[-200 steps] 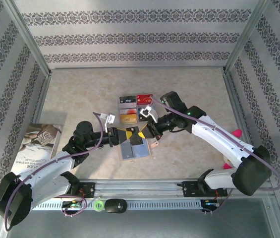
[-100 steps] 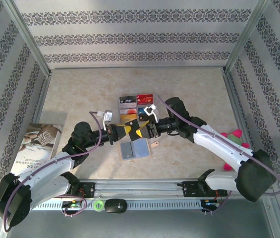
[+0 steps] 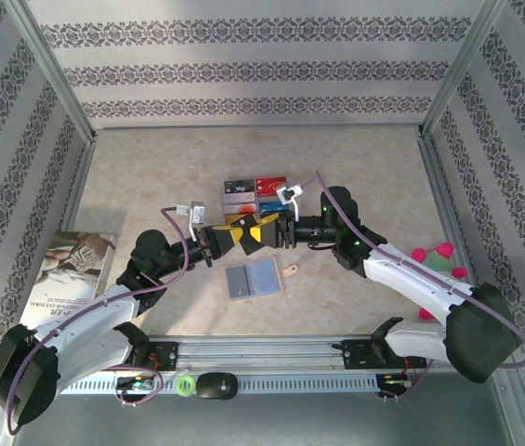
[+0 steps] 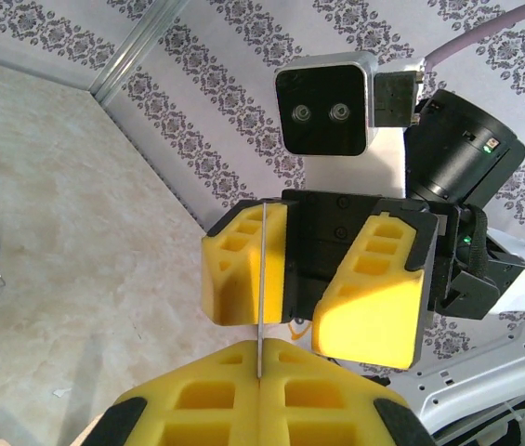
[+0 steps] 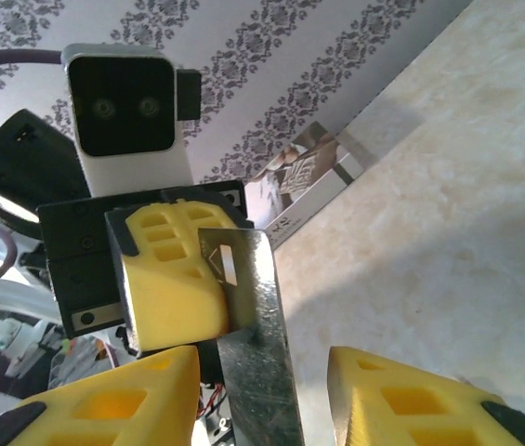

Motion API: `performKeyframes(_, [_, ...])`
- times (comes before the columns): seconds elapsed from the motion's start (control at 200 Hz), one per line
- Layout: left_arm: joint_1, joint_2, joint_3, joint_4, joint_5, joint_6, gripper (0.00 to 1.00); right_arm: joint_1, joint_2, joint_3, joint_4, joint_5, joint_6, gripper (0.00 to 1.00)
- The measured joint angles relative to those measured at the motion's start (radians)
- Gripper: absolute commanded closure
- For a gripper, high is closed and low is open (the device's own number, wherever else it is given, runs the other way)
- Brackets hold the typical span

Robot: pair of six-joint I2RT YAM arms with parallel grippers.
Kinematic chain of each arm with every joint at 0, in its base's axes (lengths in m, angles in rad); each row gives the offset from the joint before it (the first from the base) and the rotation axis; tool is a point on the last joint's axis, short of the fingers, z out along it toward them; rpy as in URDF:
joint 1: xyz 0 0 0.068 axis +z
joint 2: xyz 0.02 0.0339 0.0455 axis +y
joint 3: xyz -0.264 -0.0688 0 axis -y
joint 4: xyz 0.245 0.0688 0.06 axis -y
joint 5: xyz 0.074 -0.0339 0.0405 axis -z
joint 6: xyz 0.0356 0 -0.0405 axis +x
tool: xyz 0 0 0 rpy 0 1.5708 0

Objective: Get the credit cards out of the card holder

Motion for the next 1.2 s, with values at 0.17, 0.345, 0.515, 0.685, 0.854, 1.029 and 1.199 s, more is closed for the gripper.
performKeyframes(0.17, [0.0,0.0,0.0,0.0,0.0,0.0,1.0,-0.02,0.033,0.0,0.01,-0.066,0.0,0.72])
performKeyframes(0.345, [0.002,0.007,0.0,0.0,-0.011,0.001,0.61,-0.027,0.051,0.023,0.008,-0.119,-0.014,1.0])
performKeyframes(0.515, [0.001,-0.004,0.002,-0.038,-0.037,0.0,0.0,-0.05,0.052,0.105,-0.149,-0.119,-0.144,1.0])
performKeyframes(0.685, [0.005,-0.11,0.032,-0.257,-0.11,0.017,0.0,-0.07,0.056,0.322,-0.559,0.053,-0.5,1.0])
performKeyframes(0.854, [0.042,-0.165,0.082,-0.488,-0.163,0.028,0.0,-0.07,0.127,0.514,-0.846,0.213,-0.807,1.0])
performKeyframes(1.029, [0.05,-0.159,0.093,-0.662,-0.188,0.033,0.0,-0.043,0.305,0.718,-1.081,0.401,-1.043,1.0])
performKeyframes(1.199, [0.055,-0.148,0.092,-0.715,-0.192,0.034,0.0,0.011,0.539,0.9,-1.244,0.561,-1.2,1.0])
